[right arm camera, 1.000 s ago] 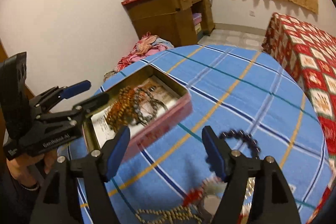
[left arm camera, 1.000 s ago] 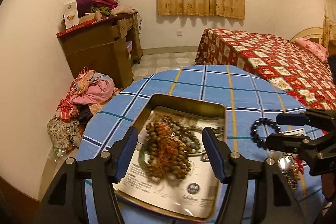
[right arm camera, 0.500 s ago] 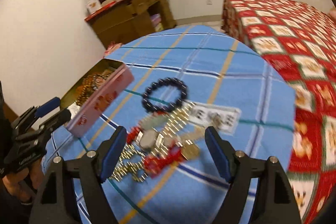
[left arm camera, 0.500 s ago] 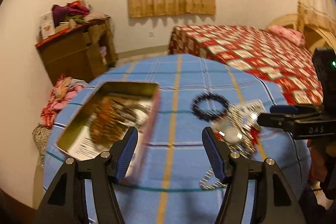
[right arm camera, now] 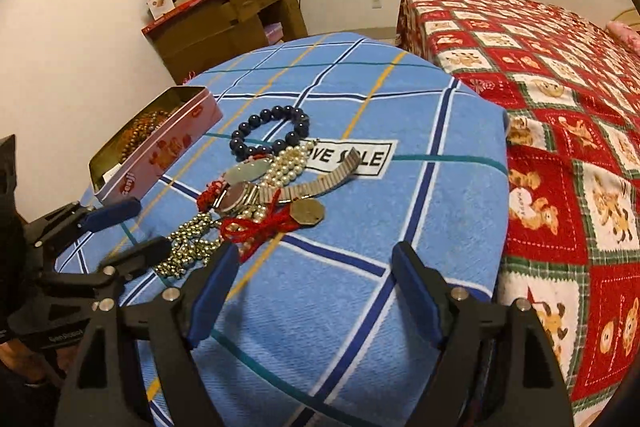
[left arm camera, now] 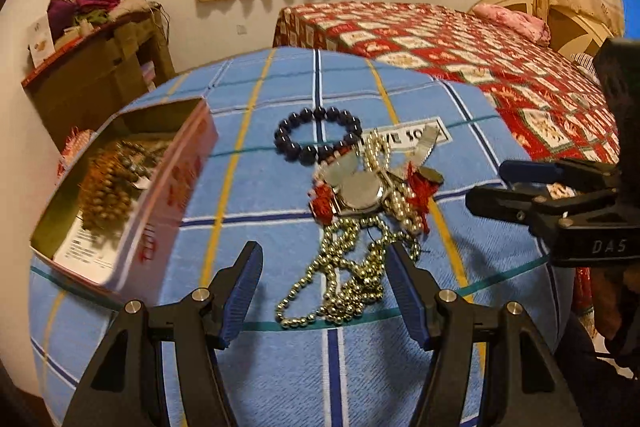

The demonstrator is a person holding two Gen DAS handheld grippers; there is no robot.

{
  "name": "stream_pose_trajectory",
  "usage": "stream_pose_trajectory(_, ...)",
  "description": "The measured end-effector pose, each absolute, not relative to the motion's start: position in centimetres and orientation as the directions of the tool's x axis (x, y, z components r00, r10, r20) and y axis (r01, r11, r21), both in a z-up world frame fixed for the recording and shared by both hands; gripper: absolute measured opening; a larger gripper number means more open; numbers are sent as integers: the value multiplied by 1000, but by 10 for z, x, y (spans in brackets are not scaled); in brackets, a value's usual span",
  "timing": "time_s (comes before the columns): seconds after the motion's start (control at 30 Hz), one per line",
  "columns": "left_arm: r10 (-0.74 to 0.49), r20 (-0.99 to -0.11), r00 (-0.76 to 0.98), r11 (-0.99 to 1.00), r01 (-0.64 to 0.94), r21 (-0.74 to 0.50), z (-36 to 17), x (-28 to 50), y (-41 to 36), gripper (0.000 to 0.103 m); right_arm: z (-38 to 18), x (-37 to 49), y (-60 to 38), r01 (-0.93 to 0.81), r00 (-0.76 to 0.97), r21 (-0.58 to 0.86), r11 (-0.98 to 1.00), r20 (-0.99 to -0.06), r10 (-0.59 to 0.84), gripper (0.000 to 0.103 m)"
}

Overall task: Organize jewelry
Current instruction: 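Withdraw the left gripper from the tin toward the remaining jewelry, then grasp the gold bead chain with the left gripper and lift it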

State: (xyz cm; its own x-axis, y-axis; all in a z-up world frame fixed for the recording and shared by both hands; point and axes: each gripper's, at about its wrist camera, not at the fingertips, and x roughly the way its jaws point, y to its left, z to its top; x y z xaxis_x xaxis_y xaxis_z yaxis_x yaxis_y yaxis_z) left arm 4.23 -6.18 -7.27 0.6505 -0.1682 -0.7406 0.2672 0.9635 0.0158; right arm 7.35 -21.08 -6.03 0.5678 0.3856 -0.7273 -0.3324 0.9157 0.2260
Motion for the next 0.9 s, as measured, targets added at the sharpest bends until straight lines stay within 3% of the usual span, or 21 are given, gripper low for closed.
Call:
stream_pose_trajectory(0.2, -243, -764, 598, 946, 321, -50, -81, 41, -61, 4, -62, 72, -208, -332, 578, 204, 921, -727, 370, 82)
stream_pose_trajectory(0.53, -273, -653, 707, 958, 261, -118, -35, 24, -23, 4, -57, 67, -195, -367, 611, 137, 920, -710, 350, 82)
stream_pose_trajectory(0.9, -251, -611, 751, 968, 217, -130, -15, 37, -7, 4, -53, 67, -157, -461, 606, 68, 885, -704, 370, 81)
